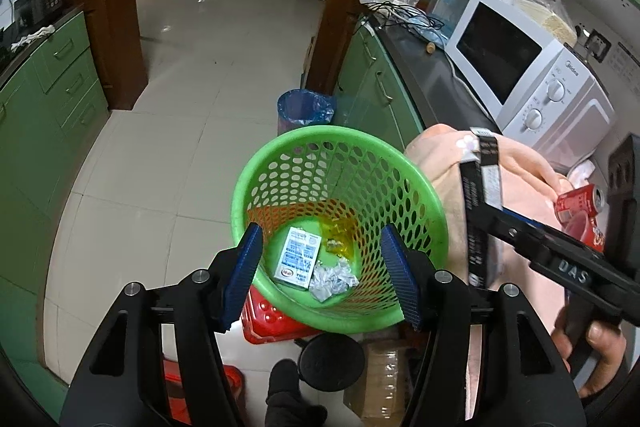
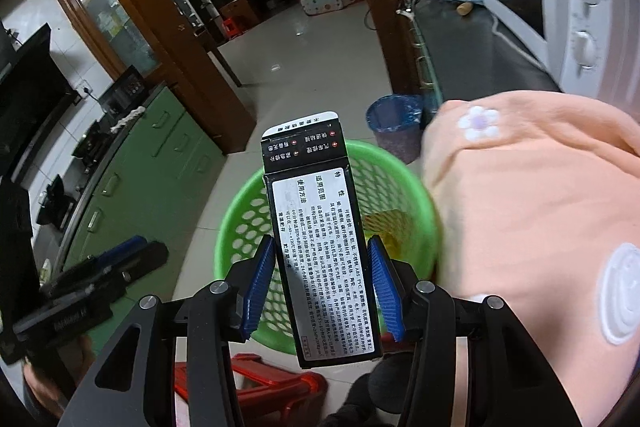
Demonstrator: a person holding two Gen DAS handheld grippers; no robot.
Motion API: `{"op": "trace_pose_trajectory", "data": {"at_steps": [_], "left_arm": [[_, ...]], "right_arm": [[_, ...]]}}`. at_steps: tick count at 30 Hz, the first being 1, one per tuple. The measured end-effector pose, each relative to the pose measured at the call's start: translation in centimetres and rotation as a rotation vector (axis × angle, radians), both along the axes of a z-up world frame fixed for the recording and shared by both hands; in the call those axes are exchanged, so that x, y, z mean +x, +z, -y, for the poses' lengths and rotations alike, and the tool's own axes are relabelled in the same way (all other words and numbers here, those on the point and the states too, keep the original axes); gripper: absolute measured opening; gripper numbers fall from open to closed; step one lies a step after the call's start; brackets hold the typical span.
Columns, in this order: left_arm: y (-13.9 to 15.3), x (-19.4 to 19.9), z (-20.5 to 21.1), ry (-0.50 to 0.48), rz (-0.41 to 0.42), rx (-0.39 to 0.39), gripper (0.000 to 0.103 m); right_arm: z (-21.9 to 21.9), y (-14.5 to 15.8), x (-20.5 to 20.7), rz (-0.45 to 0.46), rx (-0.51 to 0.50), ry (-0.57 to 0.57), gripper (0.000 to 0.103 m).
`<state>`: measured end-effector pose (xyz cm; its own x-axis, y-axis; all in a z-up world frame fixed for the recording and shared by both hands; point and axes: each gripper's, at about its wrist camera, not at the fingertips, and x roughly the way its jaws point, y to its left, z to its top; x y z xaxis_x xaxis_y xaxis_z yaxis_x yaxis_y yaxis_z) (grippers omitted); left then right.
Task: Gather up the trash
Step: 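Lower the black box into the green basket and open the right tool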
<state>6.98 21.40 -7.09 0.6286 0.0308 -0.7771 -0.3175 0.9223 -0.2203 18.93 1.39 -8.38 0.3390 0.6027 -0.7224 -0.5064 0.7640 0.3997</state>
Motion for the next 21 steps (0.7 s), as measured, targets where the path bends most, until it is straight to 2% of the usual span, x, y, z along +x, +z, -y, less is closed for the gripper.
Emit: {"op": "trace_pose_trajectory", "data": {"at_steps": [3, 4, 13, 21], "left_arm": [[0.0, -0.1, 0.0, -0.001, -0.002, -0.006, 0.061], [0.0, -0.1, 0.1, -0.003, -0.002, -0.007, 0.061], [0.5, 0.3, 2.0, -0.049, 0.012, -0.015, 0.061], [1.0, 1.2, 5.9, -0.135, 0.019, -0.018, 0.061]], "right_arm": [[0.0, 0.3, -0.1, 0.005, 0.017, -0.002, 0.062], [0.2, 0.5, -0.2, 0.013, 0.018, -0.006, 0.064], [4.1, 1.7, -1.7, 0.052, -0.006, -0.046, 0.065], [12.1, 2.3, -3.9, 0.082, -0.058, -0.175, 0.070]]}}
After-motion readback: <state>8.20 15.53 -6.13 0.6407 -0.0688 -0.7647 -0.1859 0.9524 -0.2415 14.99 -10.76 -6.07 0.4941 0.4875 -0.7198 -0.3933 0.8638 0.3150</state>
